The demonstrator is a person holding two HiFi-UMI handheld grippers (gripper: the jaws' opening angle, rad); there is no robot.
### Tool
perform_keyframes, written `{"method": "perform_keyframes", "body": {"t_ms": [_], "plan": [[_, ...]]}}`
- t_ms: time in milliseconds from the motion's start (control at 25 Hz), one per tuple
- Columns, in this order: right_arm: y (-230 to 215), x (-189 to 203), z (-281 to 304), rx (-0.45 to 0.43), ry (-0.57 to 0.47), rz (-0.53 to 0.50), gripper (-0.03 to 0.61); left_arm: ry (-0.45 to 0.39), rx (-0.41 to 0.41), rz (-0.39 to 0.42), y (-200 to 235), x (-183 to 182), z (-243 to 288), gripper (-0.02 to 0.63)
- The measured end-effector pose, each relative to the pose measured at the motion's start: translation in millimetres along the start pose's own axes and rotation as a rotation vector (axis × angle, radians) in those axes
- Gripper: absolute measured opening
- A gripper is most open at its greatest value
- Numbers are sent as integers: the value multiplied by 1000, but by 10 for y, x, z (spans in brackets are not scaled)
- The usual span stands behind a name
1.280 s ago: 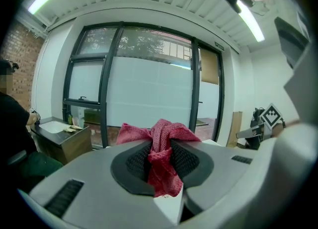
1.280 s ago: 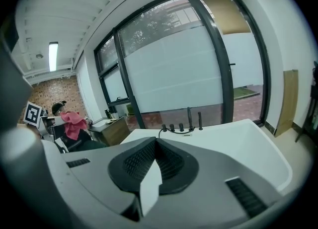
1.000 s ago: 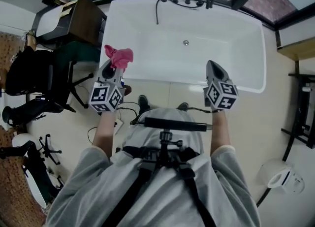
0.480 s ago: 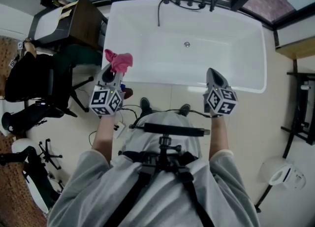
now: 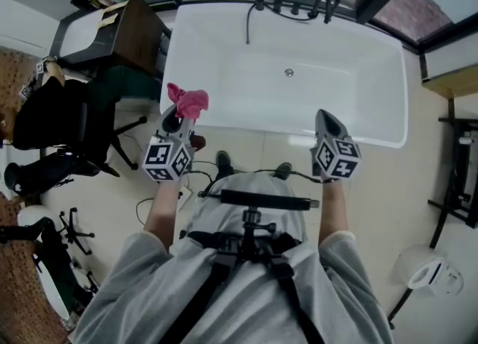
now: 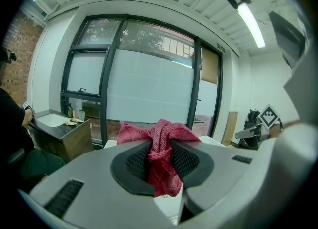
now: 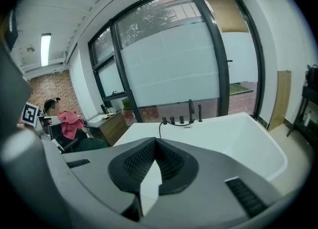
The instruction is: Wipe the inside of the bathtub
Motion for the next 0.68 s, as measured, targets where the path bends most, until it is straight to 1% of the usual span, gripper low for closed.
{"method": "perform_keyframes", "body": {"t_ms": [680], "plan": [[-31, 37, -13, -11, 13, -3, 8, 13, 11, 9, -70, -4, 47, 84]]}}
Point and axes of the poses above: the fingertips, and each gripper's own axes: z forward along the fingers, y to its left, x out of its underside, the point moved 3 cm from there along -z, backward along the fingers, and after that the axes turned 7 degrees about -x, right-handed, at the moved point
